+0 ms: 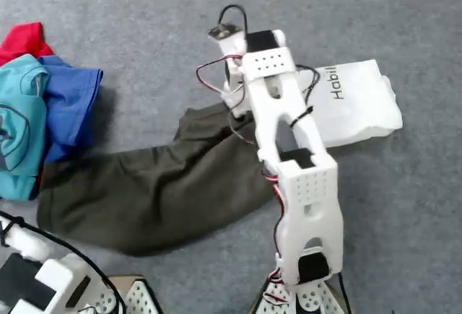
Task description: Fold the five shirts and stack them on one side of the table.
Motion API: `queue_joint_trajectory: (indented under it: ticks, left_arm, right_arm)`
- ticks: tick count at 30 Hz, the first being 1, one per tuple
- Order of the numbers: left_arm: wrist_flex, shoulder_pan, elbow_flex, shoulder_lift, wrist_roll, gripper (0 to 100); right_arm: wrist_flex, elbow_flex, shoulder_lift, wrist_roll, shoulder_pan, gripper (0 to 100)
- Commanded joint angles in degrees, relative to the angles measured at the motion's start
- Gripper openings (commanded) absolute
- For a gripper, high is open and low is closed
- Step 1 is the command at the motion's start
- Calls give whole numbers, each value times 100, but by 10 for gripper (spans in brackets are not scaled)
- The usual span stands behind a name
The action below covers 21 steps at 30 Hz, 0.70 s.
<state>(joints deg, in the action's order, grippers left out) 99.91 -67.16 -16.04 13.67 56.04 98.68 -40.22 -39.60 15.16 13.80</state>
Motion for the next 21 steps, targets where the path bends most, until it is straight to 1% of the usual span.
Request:
queue_joint_trajectory:
  ticks: [1, 5, 9, 15, 21]
  left_arm:
    - [97, 66, 312, 193, 158, 29]
    - [97, 66, 259, 149, 158, 29]
    - [97, 66, 251, 141, 149, 29]
    - [97, 66, 189, 141, 149, 29]
    - [88, 66, -251, 141, 149, 29]
  right_arm:
    - [-70, -646, 365, 9, -281, 412]
    - [-70, -1455, -48, -62, -308, 322]
    - [-79, -2237, -769, -440, -158, 240]
    - [-35, -3073, -1947, -457, 79, 237]
    - [9, -3670, -2554, -457, 264, 238]
